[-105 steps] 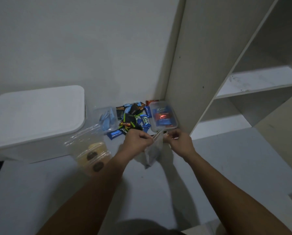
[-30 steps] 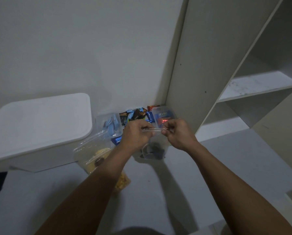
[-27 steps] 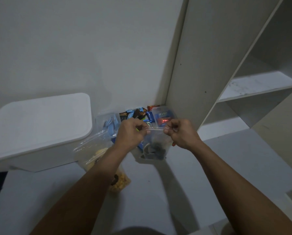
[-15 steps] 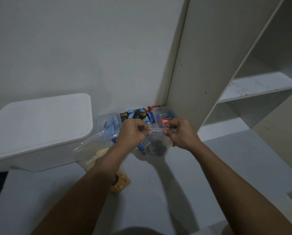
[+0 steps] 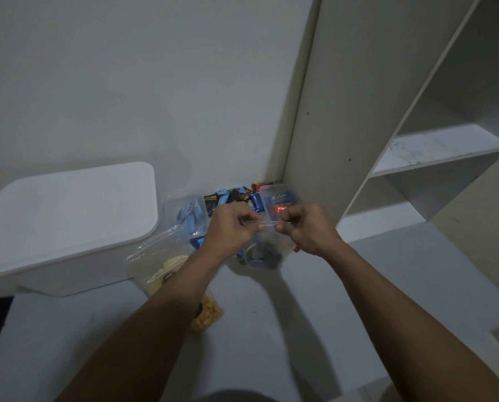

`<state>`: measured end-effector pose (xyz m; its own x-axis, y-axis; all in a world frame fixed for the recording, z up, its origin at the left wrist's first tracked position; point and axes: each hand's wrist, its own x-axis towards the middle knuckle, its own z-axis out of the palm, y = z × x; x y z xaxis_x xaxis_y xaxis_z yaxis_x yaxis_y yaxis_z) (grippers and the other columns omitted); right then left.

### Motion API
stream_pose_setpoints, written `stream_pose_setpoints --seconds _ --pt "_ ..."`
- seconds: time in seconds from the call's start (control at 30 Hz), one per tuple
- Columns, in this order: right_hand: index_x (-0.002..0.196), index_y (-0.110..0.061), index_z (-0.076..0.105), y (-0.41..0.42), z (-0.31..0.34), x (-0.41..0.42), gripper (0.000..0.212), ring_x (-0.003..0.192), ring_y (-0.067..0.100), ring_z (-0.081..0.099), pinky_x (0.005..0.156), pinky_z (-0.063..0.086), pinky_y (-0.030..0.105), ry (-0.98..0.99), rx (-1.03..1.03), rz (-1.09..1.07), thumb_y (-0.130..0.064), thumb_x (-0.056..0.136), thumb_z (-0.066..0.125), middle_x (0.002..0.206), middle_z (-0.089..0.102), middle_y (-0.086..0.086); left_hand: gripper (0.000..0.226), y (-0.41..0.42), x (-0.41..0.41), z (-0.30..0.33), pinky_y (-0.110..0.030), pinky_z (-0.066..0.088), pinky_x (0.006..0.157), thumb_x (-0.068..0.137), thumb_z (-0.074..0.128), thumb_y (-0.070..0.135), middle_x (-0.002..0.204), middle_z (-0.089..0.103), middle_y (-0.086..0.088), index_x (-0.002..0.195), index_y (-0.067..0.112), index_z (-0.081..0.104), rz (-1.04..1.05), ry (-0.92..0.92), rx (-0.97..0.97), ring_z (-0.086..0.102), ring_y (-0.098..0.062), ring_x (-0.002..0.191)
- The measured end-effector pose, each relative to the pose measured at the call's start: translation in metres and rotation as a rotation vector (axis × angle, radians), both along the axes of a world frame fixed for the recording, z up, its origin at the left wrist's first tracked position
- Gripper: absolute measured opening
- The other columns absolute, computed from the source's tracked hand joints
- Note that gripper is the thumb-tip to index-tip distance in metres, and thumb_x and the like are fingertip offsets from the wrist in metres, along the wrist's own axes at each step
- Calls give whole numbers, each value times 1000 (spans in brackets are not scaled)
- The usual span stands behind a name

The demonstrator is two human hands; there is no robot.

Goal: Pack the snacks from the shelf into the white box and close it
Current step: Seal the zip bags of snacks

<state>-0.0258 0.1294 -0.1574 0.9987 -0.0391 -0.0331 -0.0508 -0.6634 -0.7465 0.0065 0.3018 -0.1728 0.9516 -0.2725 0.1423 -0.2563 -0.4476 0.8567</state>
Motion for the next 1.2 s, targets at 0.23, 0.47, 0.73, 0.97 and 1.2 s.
stream_pose_setpoints --seconds 0.23,0.47,0.73,0.97,1.2 --pt "67 -32 62 -1 0 0 26 67 15 55 62 48 32 -54 9 74 -14 80 76 70 59 -11 15 -5 1 -4 -21 43 65 77 74 8 80 62 1 73 20 65 78 -28 83 56 -12 74" --pt "52 -35 47 0 -11 6 45 65 12 52 66 41 27 -97 -82 33 -10 81 71 61 51 -15 8 -4 -2 -1 -9 45 61 74 78 9 70 65 6 78 14 74 21 42 -17 58 -7 67" --pt "55 -36 49 6 -8 7 37 68 15 57 66 52 37 -123 -151 79 -20 79 72 65 55 -12 8 0 -2 0 -20 47 64 75 75 3 71 65 -1 73 11 72 103 5 23 59 -12 68" --pt "63 -27 56 11 -14 6 24 71 20 60 71 53 38 -127 -215 71 -20 84 67 71 65 -2 7 0 -3 -1 -14 42 59 76 75 6 70 64 2 74 12 72 74 12 63 54 -4 63" --pt "71 -12 68 -9 -14 4 13 58 3 53 61 53 34 -30 -104 74 -13 83 72 66 56 -12 17 8 1 -2 -18 42 59 78 72 3 65 61 11 71 18 70 108 39 20 54 -4 62"
